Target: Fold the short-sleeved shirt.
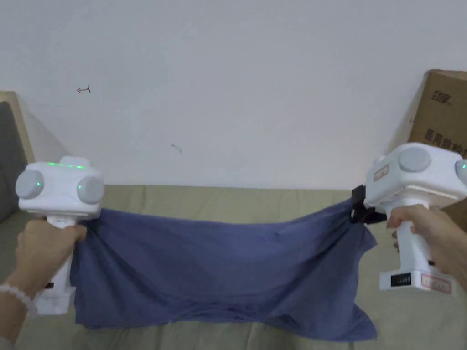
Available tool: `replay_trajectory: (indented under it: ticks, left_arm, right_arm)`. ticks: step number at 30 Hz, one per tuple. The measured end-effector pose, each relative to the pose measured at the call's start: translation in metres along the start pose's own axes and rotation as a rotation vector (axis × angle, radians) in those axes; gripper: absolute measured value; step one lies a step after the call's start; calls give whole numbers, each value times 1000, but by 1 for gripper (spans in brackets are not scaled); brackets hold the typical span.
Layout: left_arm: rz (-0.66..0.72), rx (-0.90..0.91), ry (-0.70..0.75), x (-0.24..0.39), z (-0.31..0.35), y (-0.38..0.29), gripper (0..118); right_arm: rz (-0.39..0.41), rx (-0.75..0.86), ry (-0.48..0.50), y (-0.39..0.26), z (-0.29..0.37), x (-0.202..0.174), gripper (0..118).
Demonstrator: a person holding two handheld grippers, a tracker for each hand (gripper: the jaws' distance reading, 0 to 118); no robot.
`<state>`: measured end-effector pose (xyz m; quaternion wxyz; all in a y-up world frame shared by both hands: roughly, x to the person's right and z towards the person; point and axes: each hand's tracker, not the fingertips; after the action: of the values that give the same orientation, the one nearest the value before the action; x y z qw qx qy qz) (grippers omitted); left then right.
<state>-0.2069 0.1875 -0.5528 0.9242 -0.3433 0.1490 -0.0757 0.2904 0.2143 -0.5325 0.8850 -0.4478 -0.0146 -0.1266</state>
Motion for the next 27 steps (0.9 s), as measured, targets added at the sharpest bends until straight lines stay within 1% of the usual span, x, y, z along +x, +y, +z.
replay_trajectory:
  ticks: [1,2,4,5,6,9,11,12,15,18,19,20,21,22,24,25,27]
  left_arm:
    - [19,-26,-7,5,-14,-22,2]
    - [6,-67,-17,10,-26,-41,2]
    - [-27,-129,-12,16,-45,-72,2]
    - [-46,-168,-7,16,-51,-86,2]
    - [-32,-171,-13,14,-54,-96,2]
    - [1,-173,-33,-6,-53,-118,2]
    - [0,-144,-56,-20,-26,-131,2]
    - [-11,-125,-60,-26,-15,-136,2]
    - [-24,-87,-76,-44,37,-158,2]
    - [-16,-51,-107,-63,92,-188,2]
    - [-24,-30,-126,-70,114,-202,2]
    - [-33,-26,-129,-77,131,-215,2]
    - [-35,-31,-122,-82,145,-226,2]
    - [-37,-30,-126,-89,158,-240,2]
    - [-40,-28,-119,-101,182,-270,2]
    - [-61,-36,-127,-107,192,-286,2]
    - [-87,-59,-139,-116,206,-316,2]
  right_arm:
    - [-22,-47,-4,-10,-27,10,3]
    - [-22,-98,-2,-28,-48,16,3]
    - [-32,-180,-29,-61,-79,26,3]
    - [-27,-198,-35,-71,-91,35,3]
    - [-51,-211,-46,-81,-96,40,3]
    - [-108,-181,-14,-98,-92,64,3]
    - [-108,-139,63,-111,-68,74,3]
    - [-114,-117,81,-119,-54,77,3]
    - [-94,-74,79,-157,1,80,3]
    - [-73,-39,112,-207,59,81,3]
    - [-66,-30,102,-226,78,81,3]
    - [-29,-20,106,-245,95,82,3]
    - [-10,-21,98,-262,108,83,3]
    - [-29,-19,69,-282,122,84,3]
    - [-33,-21,84,-317,141,90,3]
    - [-37,-45,67,-335,149,92,3]
    - [14,-85,39,-367,154,96,3]
